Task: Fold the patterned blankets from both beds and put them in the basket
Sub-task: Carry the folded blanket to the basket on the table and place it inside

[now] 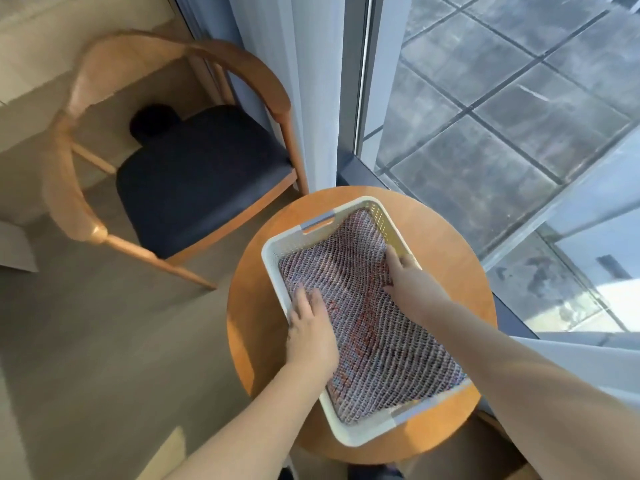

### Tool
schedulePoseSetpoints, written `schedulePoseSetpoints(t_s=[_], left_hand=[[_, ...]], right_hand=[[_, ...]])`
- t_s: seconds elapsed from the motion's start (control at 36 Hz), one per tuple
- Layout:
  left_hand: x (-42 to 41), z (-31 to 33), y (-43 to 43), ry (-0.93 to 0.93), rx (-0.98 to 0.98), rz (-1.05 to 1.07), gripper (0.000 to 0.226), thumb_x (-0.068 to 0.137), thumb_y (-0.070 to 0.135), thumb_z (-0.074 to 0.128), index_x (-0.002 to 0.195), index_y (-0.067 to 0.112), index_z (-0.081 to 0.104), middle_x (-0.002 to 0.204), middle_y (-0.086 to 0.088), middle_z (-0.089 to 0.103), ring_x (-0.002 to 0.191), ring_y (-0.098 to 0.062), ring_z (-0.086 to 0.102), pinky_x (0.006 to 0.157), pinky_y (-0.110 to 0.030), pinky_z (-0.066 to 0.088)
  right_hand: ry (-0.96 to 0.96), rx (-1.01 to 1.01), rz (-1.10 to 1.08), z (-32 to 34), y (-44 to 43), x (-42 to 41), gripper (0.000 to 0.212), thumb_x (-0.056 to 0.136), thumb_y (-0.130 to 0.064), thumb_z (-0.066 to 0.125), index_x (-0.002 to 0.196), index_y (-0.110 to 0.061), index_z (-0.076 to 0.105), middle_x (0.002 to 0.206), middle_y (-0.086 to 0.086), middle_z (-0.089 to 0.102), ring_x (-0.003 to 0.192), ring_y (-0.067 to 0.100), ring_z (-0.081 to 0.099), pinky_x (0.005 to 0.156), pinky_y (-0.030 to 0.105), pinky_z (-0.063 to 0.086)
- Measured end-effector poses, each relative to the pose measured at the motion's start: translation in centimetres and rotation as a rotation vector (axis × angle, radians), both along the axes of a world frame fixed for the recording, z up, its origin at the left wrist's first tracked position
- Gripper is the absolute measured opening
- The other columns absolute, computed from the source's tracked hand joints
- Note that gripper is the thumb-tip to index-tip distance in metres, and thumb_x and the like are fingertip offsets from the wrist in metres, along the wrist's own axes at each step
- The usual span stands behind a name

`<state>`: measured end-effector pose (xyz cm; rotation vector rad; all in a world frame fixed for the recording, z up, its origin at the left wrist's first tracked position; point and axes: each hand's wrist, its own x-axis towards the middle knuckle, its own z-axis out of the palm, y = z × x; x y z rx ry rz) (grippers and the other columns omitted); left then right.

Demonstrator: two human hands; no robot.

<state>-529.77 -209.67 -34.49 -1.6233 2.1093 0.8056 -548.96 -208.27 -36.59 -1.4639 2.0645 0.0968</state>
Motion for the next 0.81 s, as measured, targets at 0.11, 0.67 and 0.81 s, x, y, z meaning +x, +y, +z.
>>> schedulePoseSetpoints(t_s=[0.11, 0.67, 0.81], left_hand=[[-0.5, -1.4, -2.2, -0.219, -0.087, -0.403, 0.07, 0.099, 0.025, 0.031, 0.148, 0.003, -0.016, 0.153, -0.019, -0.026, 0.143, -0.034, -0.022, 0.118, -0.044, -0.008], [-1.1, -6.8, -1.1, -0.483, 0.008, -0.769, 0.128, 0.073, 0.083, 0.043, 0.143, -0.002, -0.023, 0.151, -0.025, -0.027, 0.141, -0.041, -0.021, 0.116, -0.051, -0.006], [-0.9, -5.3, 2.8, -0.424, 0.102, -1.009, 0.127, 0.076, 0.079, 0.045, 0.141, 0.0, -0.028, 0.148, -0.023, -0.035, 0.138, -0.039, -0.03, 0.114, -0.051, -0.009]], right_hand=[[0.237, -0.178, 0.363, -1.1, -0.3, 0.9, 0.082, 0.085, 0.001, 0.034, 0.149, -0.015, -0.015, 0.154, 0.016, -0.022, 0.143, 0.033, -0.019, 0.118, 0.042, -0.005], [0.224, 0.136, 0.329, -6.9, 1.8, 1.1, 0.084, 0.094, -0.064, 0.013, 0.144, -0.007, -0.024, 0.146, 0.009, -0.04, 0.135, 0.023, -0.038, 0.115, 0.04, -0.016], [0.229, 0.322, 0.295, -4.1, 7.6, 1.6, 0.074, 0.1, -0.051, 0.016, 0.147, -0.006, -0.02, 0.146, 0.012, -0.039, 0.139, 0.029, -0.032, 0.119, 0.044, -0.005]])
